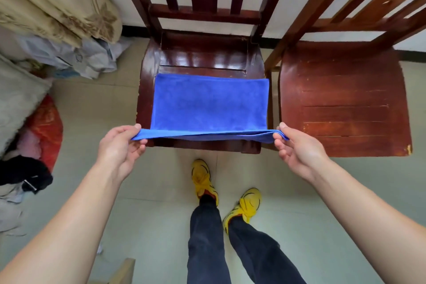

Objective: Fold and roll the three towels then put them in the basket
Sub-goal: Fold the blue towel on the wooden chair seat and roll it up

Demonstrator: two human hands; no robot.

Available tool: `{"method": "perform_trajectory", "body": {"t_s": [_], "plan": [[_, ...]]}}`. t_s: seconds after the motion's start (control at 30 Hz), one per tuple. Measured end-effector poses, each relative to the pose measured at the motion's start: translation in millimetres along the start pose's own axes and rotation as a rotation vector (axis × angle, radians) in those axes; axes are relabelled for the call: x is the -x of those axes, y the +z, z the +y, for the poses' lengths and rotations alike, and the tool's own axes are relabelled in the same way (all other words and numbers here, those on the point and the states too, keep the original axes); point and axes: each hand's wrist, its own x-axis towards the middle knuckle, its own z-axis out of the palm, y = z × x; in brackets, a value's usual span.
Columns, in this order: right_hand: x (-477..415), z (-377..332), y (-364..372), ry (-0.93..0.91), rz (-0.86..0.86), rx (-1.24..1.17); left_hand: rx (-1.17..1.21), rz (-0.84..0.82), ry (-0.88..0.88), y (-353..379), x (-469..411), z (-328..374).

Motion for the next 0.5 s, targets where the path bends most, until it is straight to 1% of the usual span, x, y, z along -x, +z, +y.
{"method": "perform_trajectory", "body": {"t_s": [0.07, 0.17, 0.27, 0.4, 0.47, 0.5], "plan": [[-9.8, -21.3, 8.5, 0.041, -0.04, -0.083, -0.02, -0.006, -0.041, 18.8, -12.8, 21.9], [-35.6, -50.8, 28.3, 0.074, -0.099, -0.17, -0.057, 0.041, -0.122, 47.6, -44.1, 51.0], [-66.4, -72.9, 47.0, 0.098, -0.14, -0.229, -0.067, -0.003, -0.196, 76.2, -75.5, 73.8], [-104.8, -87.3, 67.8, 0.116, -0.119, -0.261, -0.036, -0.048, -0.262, 111.8, -109.1, 90.3], [-118.4, -89.9, 75.8, 0.11, -0.093, -0.267, -0.026, -0.041, -0.265, 125.0, -121.7, 94.0], [-121.6, -89.9, 78.4, 0.098, -0.073, -0.259, -0.039, -0.035, -0.24, 129.9, -124.9, 93.9]]}}
